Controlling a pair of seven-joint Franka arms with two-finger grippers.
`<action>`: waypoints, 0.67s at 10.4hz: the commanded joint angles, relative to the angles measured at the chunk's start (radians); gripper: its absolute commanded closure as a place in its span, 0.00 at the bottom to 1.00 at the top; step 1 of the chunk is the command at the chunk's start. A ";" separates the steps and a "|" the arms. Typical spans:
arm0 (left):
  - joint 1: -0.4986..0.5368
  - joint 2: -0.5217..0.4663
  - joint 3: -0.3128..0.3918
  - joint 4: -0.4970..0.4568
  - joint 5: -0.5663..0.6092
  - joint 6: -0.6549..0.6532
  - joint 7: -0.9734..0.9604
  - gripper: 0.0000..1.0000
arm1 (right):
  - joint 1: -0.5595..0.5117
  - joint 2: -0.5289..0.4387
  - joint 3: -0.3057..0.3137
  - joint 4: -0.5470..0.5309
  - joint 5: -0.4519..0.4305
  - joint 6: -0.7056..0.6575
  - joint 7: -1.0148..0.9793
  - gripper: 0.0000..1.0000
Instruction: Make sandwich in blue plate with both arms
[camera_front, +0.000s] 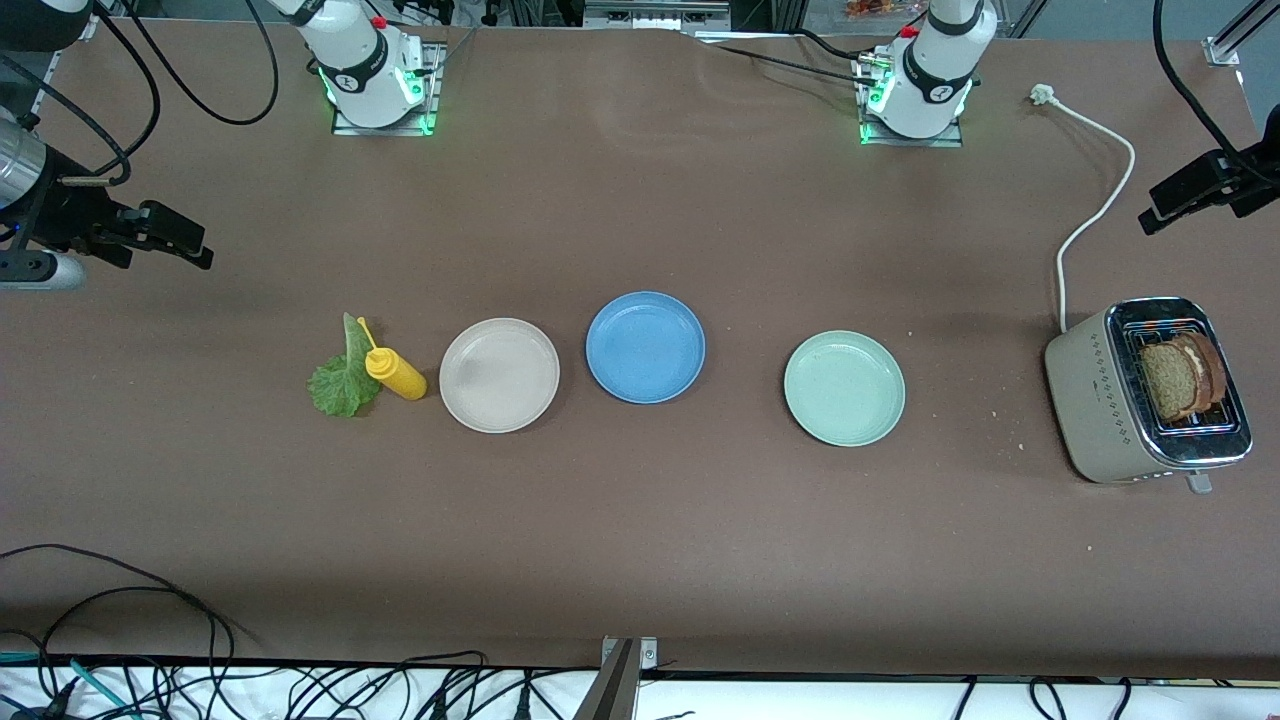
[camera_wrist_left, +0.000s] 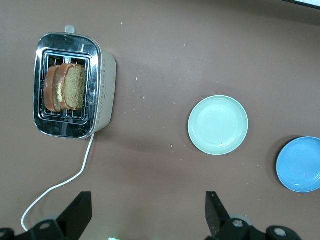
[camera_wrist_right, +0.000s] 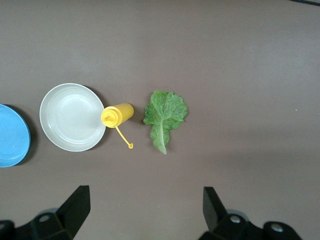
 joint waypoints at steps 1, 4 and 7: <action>0.004 0.005 0.001 0.022 0.004 -0.013 0.024 0.00 | -0.005 -0.004 0.004 0.020 -0.023 -0.019 -0.001 0.00; 0.004 0.005 0.001 0.022 0.004 -0.012 0.024 0.00 | -0.011 -0.007 -0.024 0.072 -0.027 -0.042 0.001 0.00; 0.004 0.005 0.001 0.022 0.005 -0.013 0.024 0.00 | -0.011 -0.012 -0.061 0.089 -0.018 -0.051 0.001 0.00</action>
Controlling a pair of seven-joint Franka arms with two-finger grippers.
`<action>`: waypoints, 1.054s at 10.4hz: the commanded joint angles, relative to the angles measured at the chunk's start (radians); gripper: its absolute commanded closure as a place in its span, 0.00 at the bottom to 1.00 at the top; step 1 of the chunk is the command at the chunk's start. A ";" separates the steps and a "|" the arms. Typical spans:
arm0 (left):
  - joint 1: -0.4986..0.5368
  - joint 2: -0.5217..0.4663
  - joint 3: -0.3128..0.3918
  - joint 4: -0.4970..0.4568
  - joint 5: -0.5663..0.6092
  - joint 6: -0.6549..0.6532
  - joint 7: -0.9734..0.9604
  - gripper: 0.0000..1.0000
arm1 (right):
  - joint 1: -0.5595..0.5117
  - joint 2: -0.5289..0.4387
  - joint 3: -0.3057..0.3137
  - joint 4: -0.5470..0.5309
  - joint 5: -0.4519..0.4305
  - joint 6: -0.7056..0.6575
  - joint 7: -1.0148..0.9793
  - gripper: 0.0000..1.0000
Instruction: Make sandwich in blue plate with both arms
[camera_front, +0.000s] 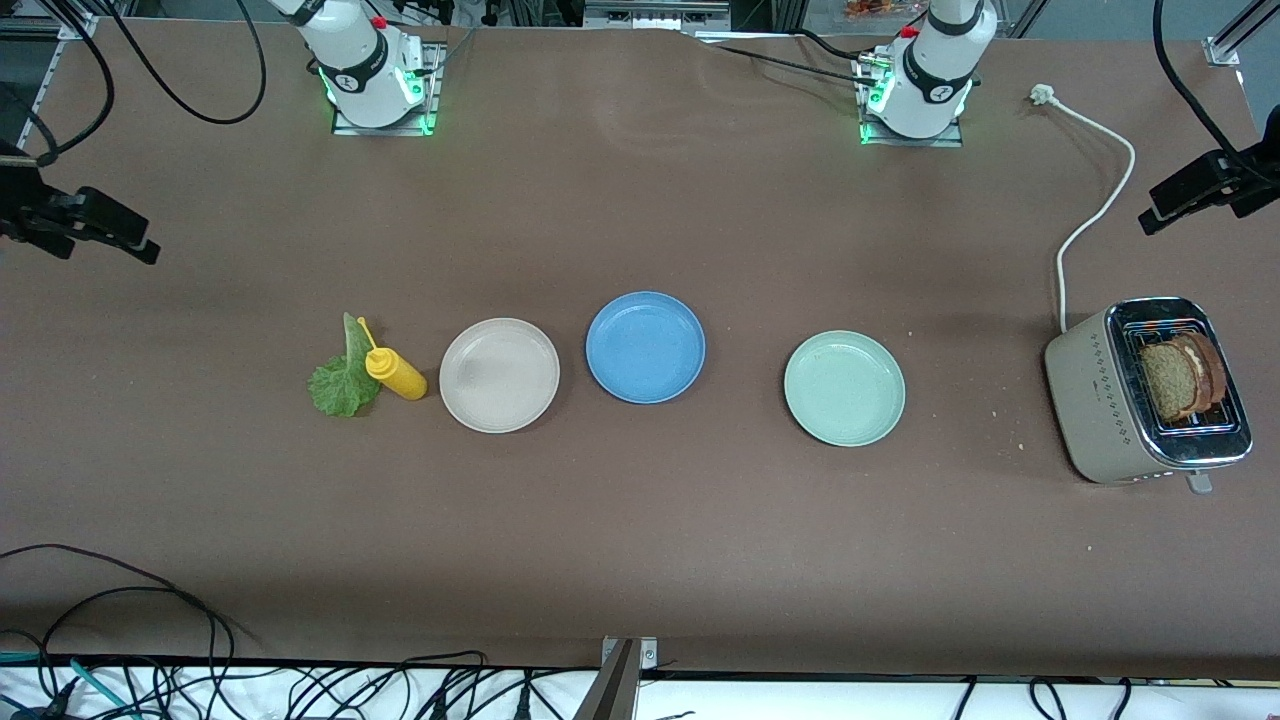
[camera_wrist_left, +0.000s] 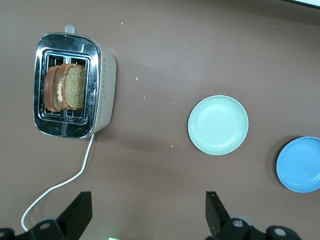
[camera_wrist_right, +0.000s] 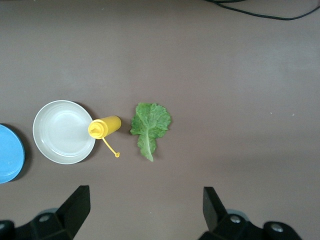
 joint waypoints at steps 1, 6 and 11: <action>0.004 0.005 0.001 0.022 0.004 -0.012 0.024 0.00 | -0.004 -0.006 -0.008 0.028 -0.001 -0.051 0.001 0.00; 0.003 0.005 -0.004 0.022 0.002 -0.013 0.021 0.00 | -0.007 -0.005 -0.012 0.039 -0.011 -0.064 -0.006 0.00; 0.003 0.003 -0.004 0.022 0.004 -0.013 0.021 0.00 | 0.001 -0.003 -0.032 0.039 -0.008 -0.070 -0.015 0.00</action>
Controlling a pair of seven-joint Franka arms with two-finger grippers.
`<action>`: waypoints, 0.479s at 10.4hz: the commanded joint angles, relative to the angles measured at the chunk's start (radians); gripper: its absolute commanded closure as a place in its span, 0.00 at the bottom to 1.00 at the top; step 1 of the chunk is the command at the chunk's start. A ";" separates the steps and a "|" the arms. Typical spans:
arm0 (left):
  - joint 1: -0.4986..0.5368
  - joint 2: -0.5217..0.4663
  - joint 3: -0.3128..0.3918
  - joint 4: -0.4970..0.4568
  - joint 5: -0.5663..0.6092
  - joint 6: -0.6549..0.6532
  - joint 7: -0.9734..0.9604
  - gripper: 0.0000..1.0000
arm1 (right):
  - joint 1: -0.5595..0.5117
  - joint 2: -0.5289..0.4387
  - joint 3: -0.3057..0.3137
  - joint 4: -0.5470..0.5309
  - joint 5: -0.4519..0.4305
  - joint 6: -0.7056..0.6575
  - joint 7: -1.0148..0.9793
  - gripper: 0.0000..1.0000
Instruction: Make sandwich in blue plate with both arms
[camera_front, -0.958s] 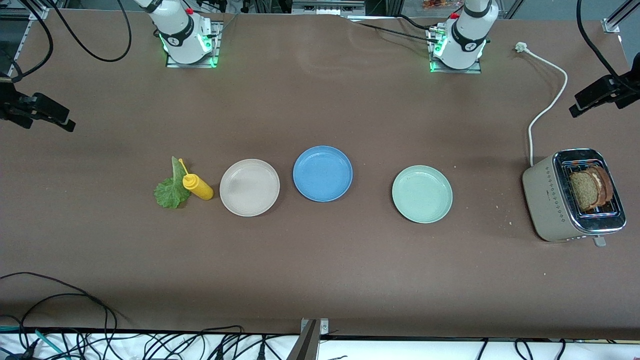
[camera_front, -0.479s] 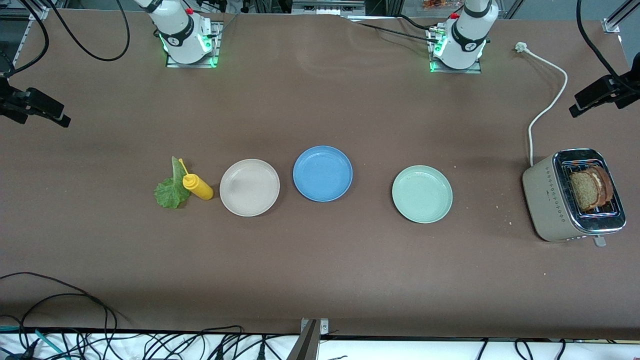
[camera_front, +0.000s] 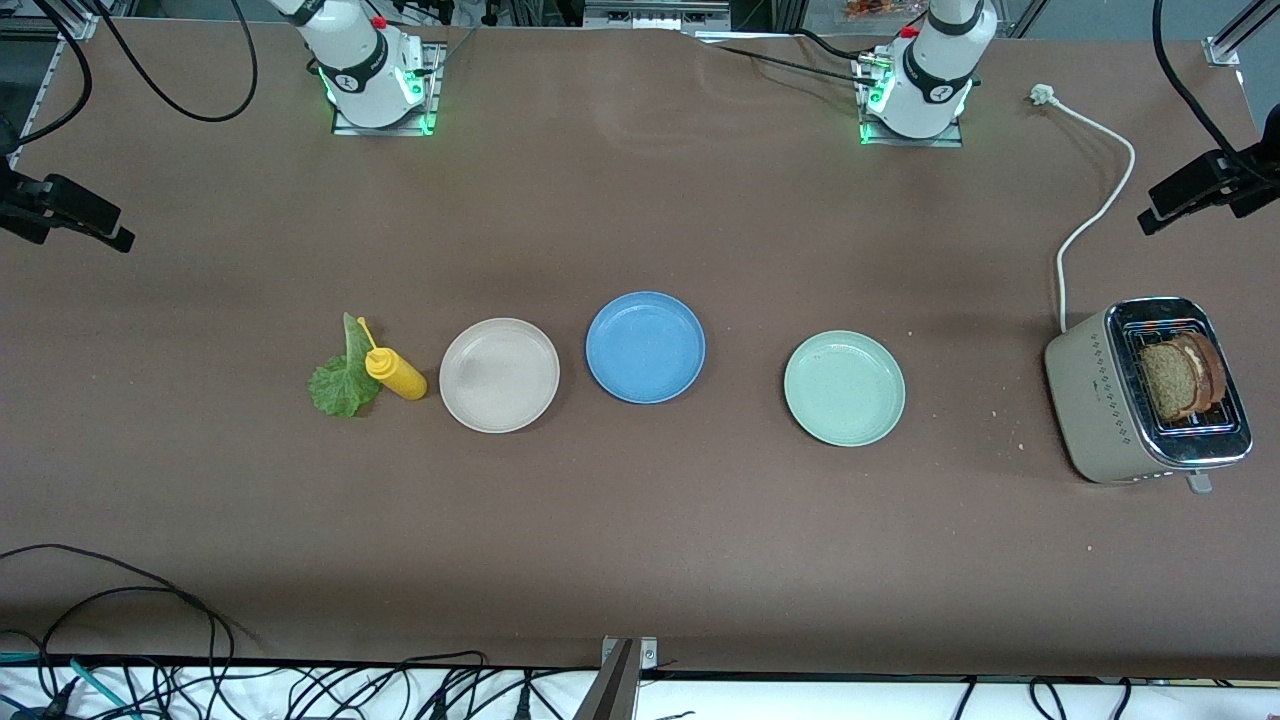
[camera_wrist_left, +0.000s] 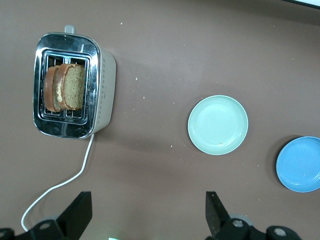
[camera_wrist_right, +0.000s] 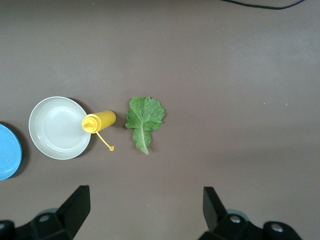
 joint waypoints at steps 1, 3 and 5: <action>0.003 0.003 0.000 0.022 0.005 -0.013 0.022 0.00 | 0.006 0.001 -0.002 0.021 -0.008 -0.023 -0.003 0.00; 0.004 0.003 0.002 0.022 0.005 -0.013 0.022 0.00 | 0.010 -0.001 -0.002 0.021 -0.008 -0.024 0.005 0.00; 0.004 0.003 0.002 0.022 0.005 -0.013 0.022 0.00 | 0.009 -0.014 0.002 0.023 -0.012 -0.053 0.006 0.00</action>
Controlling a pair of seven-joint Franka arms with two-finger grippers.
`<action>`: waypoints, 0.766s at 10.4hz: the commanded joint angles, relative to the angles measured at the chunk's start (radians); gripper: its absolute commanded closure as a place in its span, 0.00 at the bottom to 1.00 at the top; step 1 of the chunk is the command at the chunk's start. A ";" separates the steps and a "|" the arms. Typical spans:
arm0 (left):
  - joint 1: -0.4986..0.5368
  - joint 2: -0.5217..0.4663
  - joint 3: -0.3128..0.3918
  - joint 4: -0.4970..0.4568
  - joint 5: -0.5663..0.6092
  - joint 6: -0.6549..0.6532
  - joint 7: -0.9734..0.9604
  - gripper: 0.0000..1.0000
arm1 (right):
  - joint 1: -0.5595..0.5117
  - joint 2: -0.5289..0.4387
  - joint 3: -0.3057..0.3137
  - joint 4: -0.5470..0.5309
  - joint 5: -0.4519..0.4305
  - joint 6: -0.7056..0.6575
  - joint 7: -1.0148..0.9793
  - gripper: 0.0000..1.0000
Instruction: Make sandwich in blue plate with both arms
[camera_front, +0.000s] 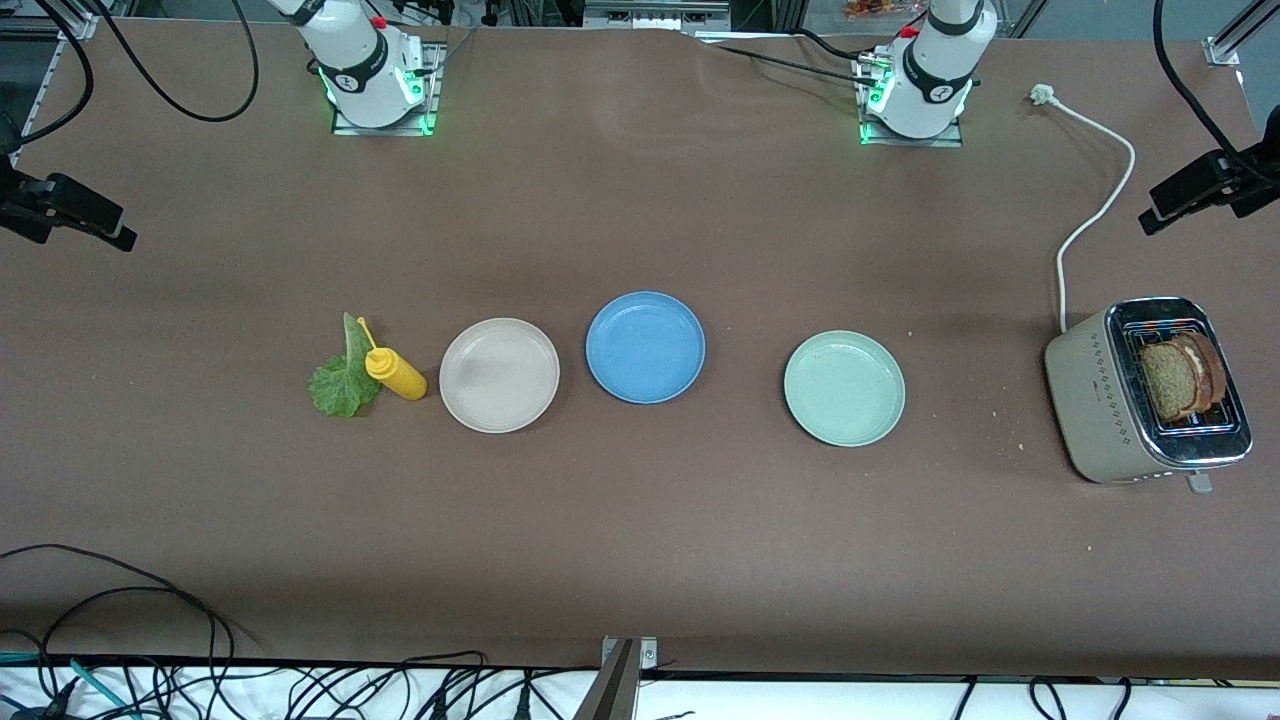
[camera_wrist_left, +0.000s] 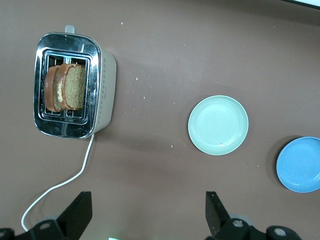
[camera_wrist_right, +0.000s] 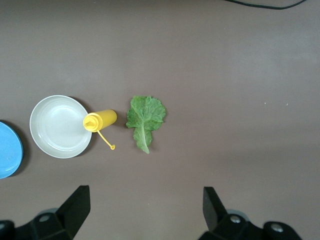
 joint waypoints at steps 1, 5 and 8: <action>0.003 0.006 -0.001 0.022 0.007 -0.012 0.022 0.00 | 0.004 -0.015 0.002 0.021 -0.009 -0.049 0.007 0.00; 0.064 0.067 0.008 0.021 -0.001 -0.008 0.029 0.00 | 0.006 -0.011 0.007 0.020 0.002 -0.045 0.011 0.00; 0.121 0.085 0.022 0.021 0.001 0.043 0.029 0.00 | 0.004 -0.005 0.005 0.020 0.008 -0.007 0.011 0.00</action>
